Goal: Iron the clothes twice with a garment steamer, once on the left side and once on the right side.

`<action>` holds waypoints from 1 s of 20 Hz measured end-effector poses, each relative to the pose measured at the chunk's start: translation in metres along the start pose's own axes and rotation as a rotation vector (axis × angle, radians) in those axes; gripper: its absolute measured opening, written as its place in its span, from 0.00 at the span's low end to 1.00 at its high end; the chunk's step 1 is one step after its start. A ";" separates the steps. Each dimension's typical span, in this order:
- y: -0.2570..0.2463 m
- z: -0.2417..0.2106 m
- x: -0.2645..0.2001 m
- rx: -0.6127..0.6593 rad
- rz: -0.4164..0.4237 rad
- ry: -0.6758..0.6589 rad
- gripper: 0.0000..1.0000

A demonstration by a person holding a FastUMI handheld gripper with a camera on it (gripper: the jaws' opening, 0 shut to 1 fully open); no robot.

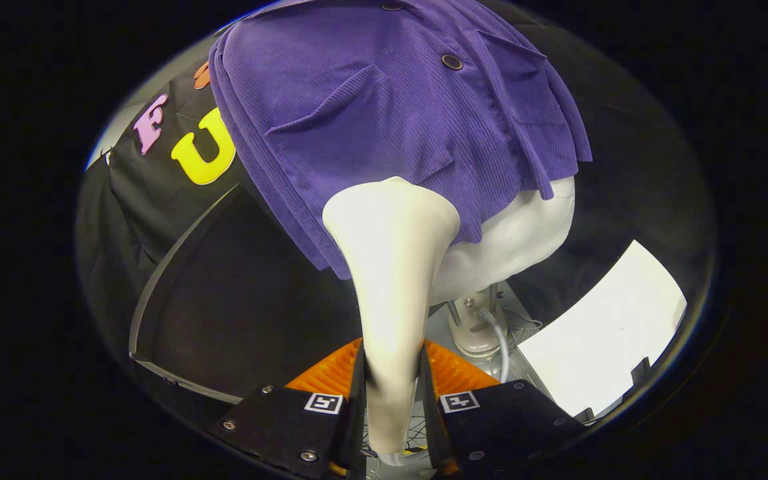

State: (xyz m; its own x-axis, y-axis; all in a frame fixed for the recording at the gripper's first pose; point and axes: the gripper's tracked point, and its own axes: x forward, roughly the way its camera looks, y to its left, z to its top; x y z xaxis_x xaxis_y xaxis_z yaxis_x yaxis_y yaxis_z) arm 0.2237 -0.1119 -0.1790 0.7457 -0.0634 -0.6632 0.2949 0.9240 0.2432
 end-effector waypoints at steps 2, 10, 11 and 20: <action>0.006 0.006 -0.025 -0.014 0.029 -0.030 0.38; 0.040 0.075 -0.143 -0.090 0.140 -0.229 0.38; 0.045 0.086 -0.157 -0.094 0.146 -0.259 0.38; 0.055 0.207 -0.270 -0.080 0.211 -0.551 0.38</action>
State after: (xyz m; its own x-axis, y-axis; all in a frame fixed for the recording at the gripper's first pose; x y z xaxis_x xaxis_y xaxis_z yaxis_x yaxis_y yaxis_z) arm 0.1617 -0.1222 0.1599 0.9898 -0.0423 -0.1363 0.0771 0.9621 0.2615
